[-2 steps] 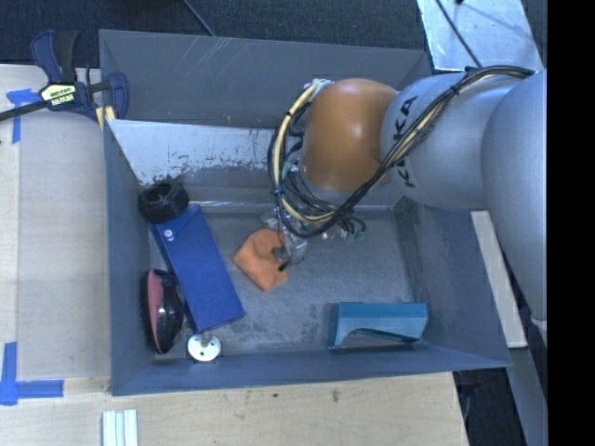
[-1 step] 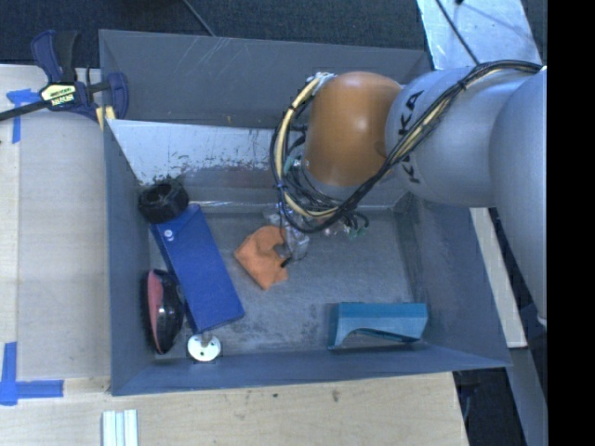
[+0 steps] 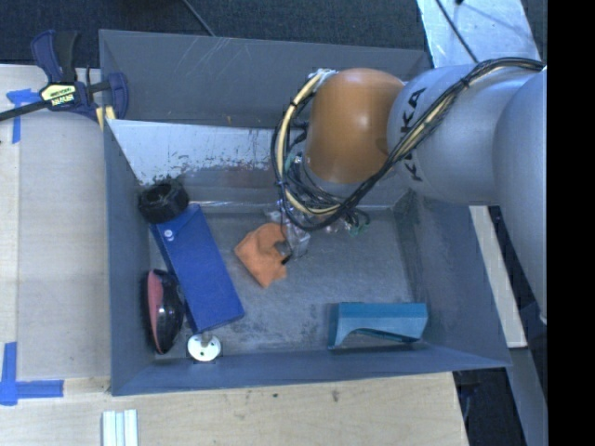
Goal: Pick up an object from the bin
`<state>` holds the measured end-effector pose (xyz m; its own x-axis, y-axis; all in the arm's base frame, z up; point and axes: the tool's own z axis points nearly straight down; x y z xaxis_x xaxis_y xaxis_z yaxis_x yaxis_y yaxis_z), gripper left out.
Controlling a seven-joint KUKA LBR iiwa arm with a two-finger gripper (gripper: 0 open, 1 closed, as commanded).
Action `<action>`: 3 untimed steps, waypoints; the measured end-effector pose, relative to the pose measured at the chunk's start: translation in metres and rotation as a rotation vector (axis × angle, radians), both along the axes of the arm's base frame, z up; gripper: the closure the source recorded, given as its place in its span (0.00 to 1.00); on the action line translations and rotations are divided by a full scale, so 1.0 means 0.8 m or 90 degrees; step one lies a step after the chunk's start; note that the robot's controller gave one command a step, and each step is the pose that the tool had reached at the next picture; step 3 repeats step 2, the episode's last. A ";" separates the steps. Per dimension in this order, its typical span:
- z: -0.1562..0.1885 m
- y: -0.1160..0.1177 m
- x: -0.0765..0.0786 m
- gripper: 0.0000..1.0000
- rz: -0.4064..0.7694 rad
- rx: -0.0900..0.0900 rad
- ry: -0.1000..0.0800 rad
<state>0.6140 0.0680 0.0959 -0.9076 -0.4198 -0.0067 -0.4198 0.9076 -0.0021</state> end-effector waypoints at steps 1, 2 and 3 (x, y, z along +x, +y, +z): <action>0.007 0.000 -0.001 1.00 -0.001 0.000 0.003; 0.022 0.000 -0.002 1.00 -0.001 0.000 0.005; 0.022 0.000 -0.002 1.00 -0.001 0.000 0.005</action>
Offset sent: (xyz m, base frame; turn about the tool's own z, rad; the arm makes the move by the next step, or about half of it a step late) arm 0.0001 0.0000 0.0554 0.0000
